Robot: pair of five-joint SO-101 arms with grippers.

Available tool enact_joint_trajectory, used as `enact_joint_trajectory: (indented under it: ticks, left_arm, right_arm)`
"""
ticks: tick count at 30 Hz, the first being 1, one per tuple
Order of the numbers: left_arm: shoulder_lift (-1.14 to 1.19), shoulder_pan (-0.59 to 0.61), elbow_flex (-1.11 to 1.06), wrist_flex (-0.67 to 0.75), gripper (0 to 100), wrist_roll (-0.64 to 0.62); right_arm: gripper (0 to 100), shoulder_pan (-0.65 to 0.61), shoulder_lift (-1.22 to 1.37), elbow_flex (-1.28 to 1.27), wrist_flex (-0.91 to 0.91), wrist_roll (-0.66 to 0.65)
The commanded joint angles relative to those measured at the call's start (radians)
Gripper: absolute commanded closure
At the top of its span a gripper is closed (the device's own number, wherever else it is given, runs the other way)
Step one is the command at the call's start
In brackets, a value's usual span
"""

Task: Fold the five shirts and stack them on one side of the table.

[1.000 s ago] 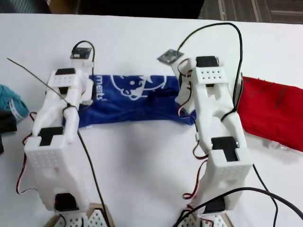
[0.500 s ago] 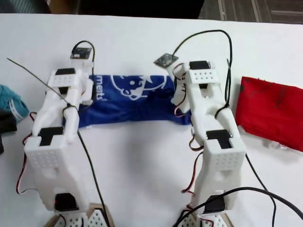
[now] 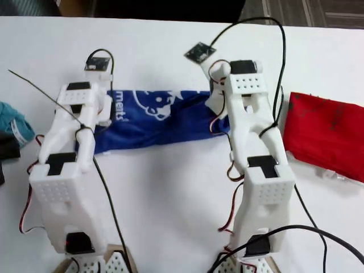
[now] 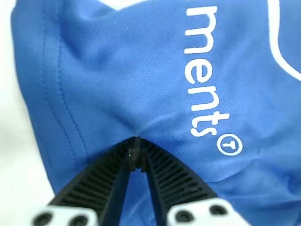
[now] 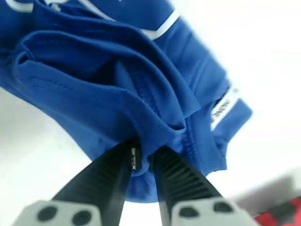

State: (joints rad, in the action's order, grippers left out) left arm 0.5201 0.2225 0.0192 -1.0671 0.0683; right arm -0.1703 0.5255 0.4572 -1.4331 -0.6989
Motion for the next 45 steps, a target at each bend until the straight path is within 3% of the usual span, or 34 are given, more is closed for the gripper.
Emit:
enact_joint_trajectory:
  ticks: [1, 5, 11, 13, 22, 31, 38, 45]
  left_arm:
    - [-0.011, 0.041, 0.001, 0.018, 97, -0.003]
    - [-0.011, 0.041, 0.001, 0.018, 97, -0.003]
    - [-0.011, 0.041, -0.001, 0.018, 97, -0.003]
    - [-0.011, 0.041, -0.001, 0.018, 97, -0.003]
    - [-0.011, 0.041, -0.001, 0.018, 97, -0.003]
    - [-0.011, 0.041, -0.001, 0.018, 97, -0.003]
    - [-0.011, 0.041, -0.001, 0.018, 97, -0.003]
    - [-0.011, 0.041, -0.001, 0.018, 97, -0.003]
  right_arm:
    - [97.8, -0.004, -0.005, 0.064, -0.001, -0.002]
    - [96.3, -0.007, -0.005, 0.063, 0.028, -0.015]
    - [76.2, 0.007, 0.015, 0.069, 0.024, -0.049]
    - [73.9, 0.031, 0.016, 0.069, 0.024, -0.049]
    - [80.7, 0.081, 0.015, 0.068, -0.148, -0.087]
    - [81.4, 0.088, 0.044, 0.009, -0.001, -0.129]
    - [82.0, 0.128, 0.183, 0.006, 0.015, -0.129]
    - [98.2, 0.263, 0.183, 0.101, -0.013, -0.130]
